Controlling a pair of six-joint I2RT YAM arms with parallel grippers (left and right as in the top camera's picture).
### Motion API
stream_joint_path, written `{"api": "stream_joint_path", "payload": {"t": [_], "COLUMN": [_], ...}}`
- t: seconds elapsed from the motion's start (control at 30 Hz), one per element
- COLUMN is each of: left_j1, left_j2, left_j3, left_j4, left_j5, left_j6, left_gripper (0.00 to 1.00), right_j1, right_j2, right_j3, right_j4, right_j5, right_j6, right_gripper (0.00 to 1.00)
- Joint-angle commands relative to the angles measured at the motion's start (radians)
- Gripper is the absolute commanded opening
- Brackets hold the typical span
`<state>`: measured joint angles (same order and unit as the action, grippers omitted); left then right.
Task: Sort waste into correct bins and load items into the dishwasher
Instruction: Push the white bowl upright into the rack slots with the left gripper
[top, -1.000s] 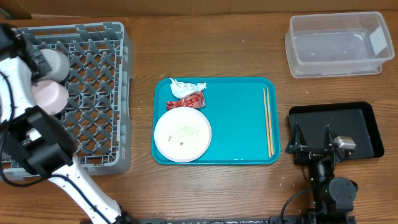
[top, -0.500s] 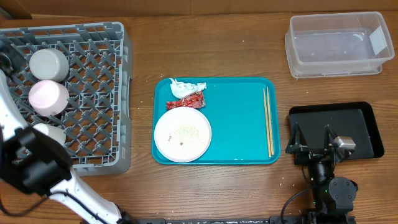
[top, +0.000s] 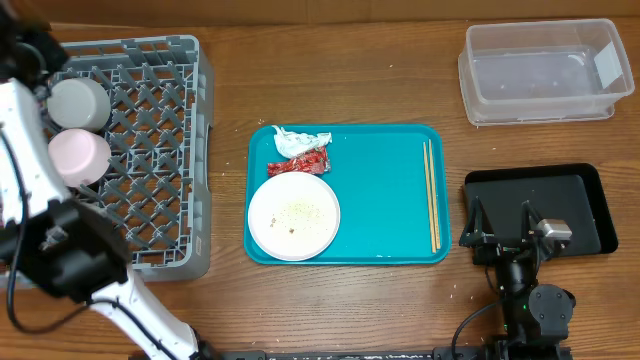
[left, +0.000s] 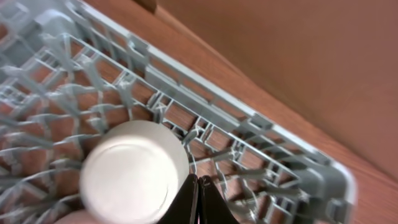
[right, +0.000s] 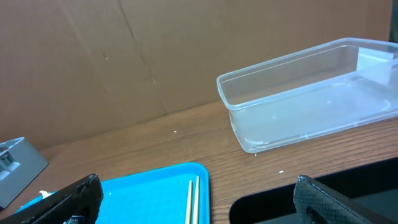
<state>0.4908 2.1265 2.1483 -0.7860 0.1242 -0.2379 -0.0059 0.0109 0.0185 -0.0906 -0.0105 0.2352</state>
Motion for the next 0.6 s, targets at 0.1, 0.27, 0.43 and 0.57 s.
{"api": "stream_joint_path", "payload": {"t": [0.1,0.27,0.43,0.57], "left_j1": [-0.007,-0.007,-0.007,-0.007], "left_j2": [0.146,0.2,0.206,0.208], "left_j3": [-0.01,-0.01,-0.01,-0.013], "left_j4": [0.082,0.081,0.085,0.081], "left_j5": [-0.064,-0.112,-0.123,-0.174], "left_j6": [0.006,0.007,0.006,0.006], "left_gripper": [0.04,0.04,0.04,0.04], "right_j1": [-0.003,-0.003,-0.003,-0.003], "right_j2": [-0.008,-0.008,-0.008,-0.008], "right_j3": [-0.01,-0.01,-0.01,-0.01], "right_j4": [0.006,0.006,0.006,0.006], "right_j5": [0.01,0.01,0.01,0.01], "right_j6": [-0.004,-0.004,-0.004,-0.004], "right_gripper": [1.0,1.0,1.0,1.0]}}
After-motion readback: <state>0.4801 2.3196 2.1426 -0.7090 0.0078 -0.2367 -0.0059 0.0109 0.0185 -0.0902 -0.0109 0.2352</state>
